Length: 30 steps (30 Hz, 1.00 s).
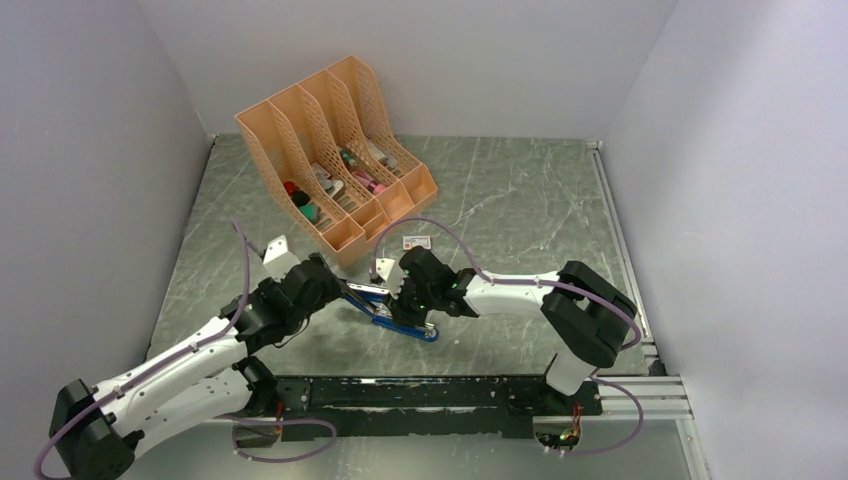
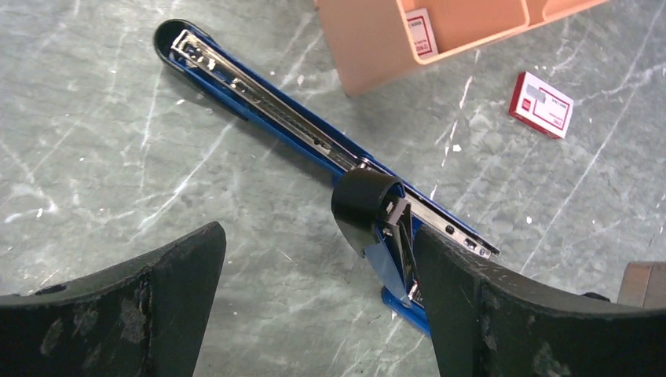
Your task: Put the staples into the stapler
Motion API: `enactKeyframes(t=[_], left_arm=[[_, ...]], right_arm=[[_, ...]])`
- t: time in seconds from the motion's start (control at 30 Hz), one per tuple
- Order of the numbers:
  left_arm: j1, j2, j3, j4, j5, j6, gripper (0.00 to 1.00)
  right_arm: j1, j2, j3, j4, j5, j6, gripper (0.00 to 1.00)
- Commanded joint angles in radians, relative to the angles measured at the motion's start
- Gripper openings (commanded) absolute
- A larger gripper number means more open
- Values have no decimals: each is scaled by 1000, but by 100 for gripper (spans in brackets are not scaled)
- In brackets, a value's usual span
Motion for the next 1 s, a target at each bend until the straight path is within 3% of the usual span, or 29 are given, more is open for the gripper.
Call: enactKeyframes(t=[0.0, 0.67, 0.83, 0.97], left_arm=[[14, 6, 48, -91, -60, -72, 93], [107, -104, 17, -164, -47, -103, 87], [109, -163, 88, -96, -102, 38, 87], [109, -143, 263, -135, -205, 168, 87]], right_arm=[[1, 15, -5, 9, -16, -2, 0], [6, 14, -22, 61, 63, -104, 0], [14, 35, 0, 105, 84, -157, 0], [38, 101, 67, 116, 91, -204, 0]])
